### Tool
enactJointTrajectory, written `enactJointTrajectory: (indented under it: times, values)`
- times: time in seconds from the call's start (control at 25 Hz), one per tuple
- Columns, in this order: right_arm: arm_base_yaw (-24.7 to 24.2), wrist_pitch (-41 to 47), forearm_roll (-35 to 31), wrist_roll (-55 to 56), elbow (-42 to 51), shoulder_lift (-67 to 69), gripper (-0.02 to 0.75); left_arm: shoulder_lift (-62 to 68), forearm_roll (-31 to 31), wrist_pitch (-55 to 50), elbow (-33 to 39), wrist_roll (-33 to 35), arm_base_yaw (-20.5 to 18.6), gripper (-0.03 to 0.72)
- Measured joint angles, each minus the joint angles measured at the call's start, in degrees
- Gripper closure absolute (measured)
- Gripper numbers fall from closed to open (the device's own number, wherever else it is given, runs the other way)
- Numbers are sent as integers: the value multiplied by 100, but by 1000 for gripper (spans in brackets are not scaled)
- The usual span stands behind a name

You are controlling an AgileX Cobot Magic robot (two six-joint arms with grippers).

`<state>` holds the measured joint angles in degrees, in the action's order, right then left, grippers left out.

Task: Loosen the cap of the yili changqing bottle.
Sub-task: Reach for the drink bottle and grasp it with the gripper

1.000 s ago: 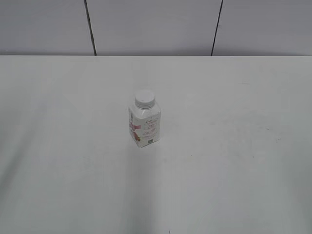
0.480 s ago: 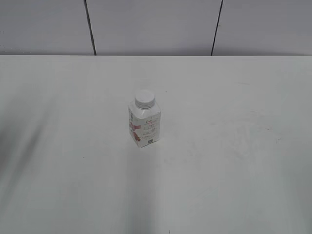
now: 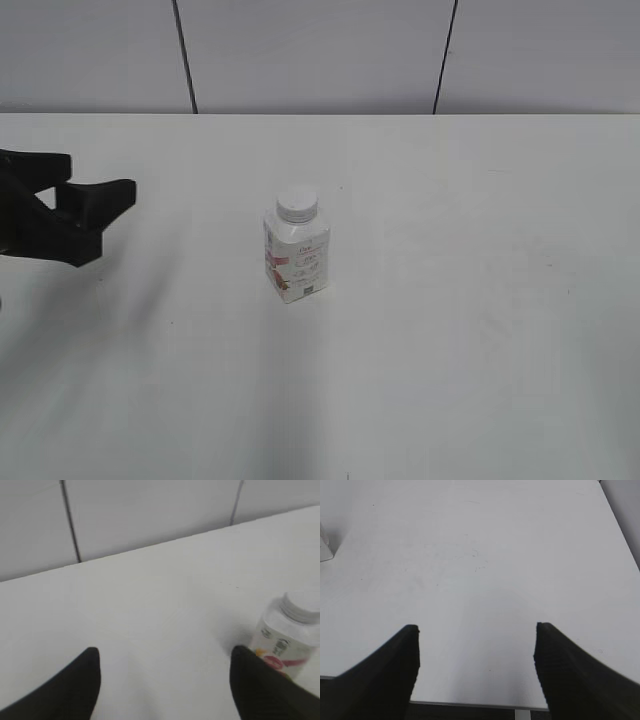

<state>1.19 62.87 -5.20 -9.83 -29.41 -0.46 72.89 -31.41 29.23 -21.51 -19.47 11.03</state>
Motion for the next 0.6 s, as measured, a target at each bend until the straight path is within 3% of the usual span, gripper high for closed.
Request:
enactJointTrajectory:
  times: [0.28,0.48,0.6]
  values:
    - [0,0,0,0,0,0,172,1187,-1463,1935,0,-92,-62,194]
    - [0,0,0,0,0,0,172,2385,-2083,2749,-271,-97,-73,190]
    - [0,0,0,0,0,0,172,2954,-2334,3074,-631,-97,-52,140]
